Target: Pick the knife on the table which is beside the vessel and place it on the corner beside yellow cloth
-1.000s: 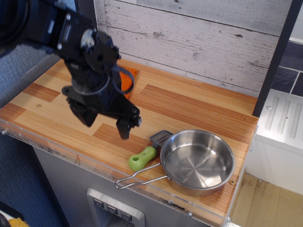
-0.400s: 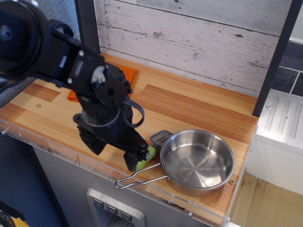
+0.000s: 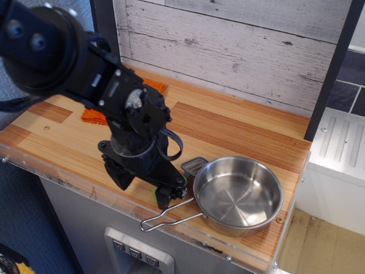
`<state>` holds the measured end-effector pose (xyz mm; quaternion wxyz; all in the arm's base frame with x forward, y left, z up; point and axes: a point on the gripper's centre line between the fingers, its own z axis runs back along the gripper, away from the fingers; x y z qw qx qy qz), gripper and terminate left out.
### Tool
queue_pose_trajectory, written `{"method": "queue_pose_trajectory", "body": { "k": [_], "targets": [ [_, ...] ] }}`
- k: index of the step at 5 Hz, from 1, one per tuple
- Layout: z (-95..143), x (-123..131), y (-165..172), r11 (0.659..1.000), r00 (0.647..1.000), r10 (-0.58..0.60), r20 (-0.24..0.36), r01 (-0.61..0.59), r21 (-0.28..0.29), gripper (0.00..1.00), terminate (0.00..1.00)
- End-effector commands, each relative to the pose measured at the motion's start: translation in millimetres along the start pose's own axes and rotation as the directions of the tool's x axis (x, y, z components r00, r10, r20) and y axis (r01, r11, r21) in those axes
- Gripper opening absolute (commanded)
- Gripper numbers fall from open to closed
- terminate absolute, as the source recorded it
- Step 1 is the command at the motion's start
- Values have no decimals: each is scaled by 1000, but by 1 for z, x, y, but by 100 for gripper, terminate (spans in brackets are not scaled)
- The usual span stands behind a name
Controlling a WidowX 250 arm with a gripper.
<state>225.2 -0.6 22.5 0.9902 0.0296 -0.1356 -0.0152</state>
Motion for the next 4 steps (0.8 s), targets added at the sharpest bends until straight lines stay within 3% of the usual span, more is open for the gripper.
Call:
{"method": "queue_pose_trajectory", "body": {
  "k": [1,2,4],
  "targets": [
    [-1,13,-7,1000,999,-22,36,21,5,100,0],
    [-3,12,-6,999,998,-29,49,28,20,0,0],
    [2,11,-1,999,998,-19,66,16,34,0,0]
  ]
}}
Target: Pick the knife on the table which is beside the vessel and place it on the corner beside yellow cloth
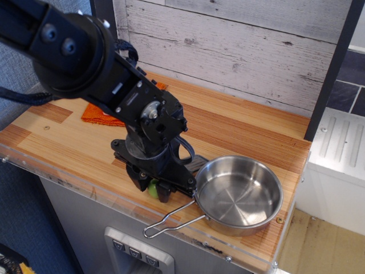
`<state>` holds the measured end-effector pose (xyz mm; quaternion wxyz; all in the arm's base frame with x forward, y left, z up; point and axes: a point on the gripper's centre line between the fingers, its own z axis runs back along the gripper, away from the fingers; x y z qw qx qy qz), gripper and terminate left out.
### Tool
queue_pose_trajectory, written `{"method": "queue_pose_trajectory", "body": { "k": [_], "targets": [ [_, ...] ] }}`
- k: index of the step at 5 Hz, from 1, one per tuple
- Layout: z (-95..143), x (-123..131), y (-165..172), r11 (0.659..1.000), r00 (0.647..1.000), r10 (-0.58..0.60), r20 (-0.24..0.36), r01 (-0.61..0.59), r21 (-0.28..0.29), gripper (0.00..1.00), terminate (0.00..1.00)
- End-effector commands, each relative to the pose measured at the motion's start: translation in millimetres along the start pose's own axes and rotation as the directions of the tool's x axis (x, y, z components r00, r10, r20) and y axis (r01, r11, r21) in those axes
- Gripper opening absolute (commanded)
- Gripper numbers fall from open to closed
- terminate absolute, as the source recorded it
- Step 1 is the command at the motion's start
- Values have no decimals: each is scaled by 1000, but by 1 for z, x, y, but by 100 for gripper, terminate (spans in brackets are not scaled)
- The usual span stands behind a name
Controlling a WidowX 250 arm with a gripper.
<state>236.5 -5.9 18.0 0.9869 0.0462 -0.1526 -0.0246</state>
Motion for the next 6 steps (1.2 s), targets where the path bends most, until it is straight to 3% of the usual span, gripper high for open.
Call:
{"method": "queue_pose_trajectory", "body": {
  "k": [1,2,3,5,6],
  "targets": [
    [19,2,17,999,998,40,49,-41,19,0,0],
    [43,9,42,991,989,92,115,-103,91,0,0],
    [63,19,62,978,974,147,169,-169,119,0,0],
    [67,57,73,962,948,243,207,-263,78,0,0],
    [52,74,76,952,941,284,183,-300,65,0,0]
  ]
}}
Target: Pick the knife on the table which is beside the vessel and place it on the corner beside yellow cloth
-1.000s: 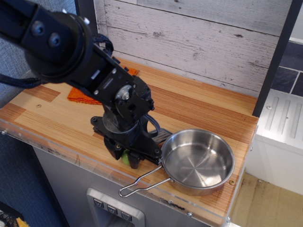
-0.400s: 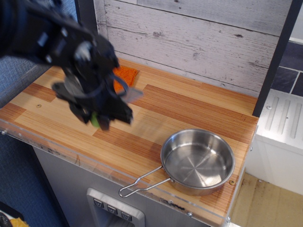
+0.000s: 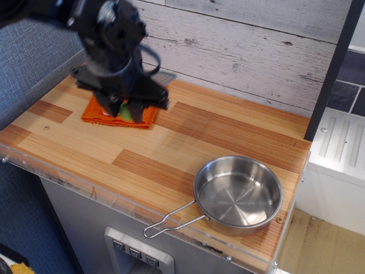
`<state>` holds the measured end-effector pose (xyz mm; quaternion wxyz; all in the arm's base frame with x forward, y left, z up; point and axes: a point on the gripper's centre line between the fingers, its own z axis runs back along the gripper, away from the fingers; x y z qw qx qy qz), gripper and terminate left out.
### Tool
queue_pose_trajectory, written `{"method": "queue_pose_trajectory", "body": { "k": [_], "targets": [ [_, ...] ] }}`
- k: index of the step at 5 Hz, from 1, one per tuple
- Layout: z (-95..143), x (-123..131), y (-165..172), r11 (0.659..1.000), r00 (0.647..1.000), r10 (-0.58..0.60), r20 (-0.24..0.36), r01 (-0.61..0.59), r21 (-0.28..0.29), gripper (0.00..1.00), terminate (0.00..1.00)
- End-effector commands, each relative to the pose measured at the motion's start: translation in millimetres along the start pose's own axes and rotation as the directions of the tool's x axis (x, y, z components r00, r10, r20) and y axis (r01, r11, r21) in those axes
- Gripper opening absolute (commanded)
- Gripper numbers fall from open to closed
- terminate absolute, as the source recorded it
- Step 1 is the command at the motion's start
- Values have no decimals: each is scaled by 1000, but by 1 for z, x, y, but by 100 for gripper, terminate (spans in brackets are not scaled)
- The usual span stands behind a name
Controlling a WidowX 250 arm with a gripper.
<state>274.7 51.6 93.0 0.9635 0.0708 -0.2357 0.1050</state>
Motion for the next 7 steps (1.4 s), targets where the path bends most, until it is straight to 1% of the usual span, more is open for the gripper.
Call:
{"method": "queue_pose_trajectory", "body": {
  "k": [1,2,3,4,5,6,7],
  "targets": [
    [-27,26,2,999,999,51,-18,-51,10,0,0],
    [-45,29,-6,998,997,58,-49,-57,19,0,0],
    [-59,32,-20,998,996,54,-68,-53,17,0,0],
    [-71,33,-32,999,995,47,-85,-46,14,0,0],
    [-81,31,-36,999,994,45,-101,-43,18,0,0],
    [-81,28,-31,987,992,105,-68,-96,125,100,0],
    [-75,29,-27,973,991,134,11,-134,190,100,0]
  ]
}}
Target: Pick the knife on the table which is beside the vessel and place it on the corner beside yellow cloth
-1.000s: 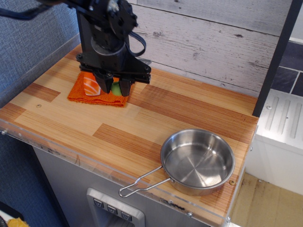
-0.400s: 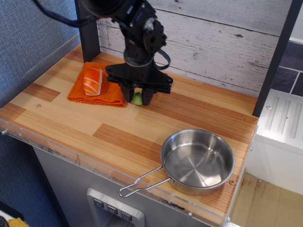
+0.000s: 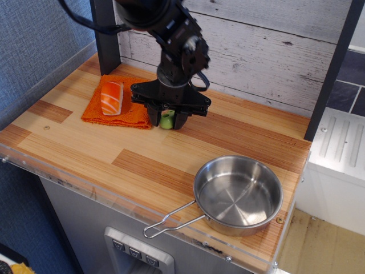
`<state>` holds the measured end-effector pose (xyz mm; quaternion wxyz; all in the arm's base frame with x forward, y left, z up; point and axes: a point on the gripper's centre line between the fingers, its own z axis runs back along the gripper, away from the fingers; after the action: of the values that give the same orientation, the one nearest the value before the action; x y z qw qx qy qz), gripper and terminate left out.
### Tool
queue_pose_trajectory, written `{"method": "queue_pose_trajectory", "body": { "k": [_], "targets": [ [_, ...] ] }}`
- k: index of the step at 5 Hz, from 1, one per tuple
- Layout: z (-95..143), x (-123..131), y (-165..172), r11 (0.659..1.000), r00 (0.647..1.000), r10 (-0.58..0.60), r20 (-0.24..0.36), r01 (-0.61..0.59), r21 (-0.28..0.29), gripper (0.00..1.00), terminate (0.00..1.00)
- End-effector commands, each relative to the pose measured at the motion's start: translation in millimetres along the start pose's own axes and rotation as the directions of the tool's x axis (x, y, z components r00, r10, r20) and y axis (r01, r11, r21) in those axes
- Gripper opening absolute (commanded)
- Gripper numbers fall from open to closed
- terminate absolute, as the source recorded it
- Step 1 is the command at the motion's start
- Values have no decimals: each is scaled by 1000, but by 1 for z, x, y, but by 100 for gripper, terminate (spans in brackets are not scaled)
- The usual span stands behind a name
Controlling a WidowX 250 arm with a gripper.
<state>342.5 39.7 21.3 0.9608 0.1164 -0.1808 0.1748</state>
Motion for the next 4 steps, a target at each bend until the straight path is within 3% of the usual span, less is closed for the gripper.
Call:
{"method": "queue_pose_trajectory", "body": {
  "k": [1,3,4],
  "targets": [
    [16,6,7,999,996,12,93,-16,39,100,0],
    [24,6,7,1000,996,1,85,-2,5,100,0],
    [38,13,9,999,993,14,118,-9,-40,100,0]
  ]
}}
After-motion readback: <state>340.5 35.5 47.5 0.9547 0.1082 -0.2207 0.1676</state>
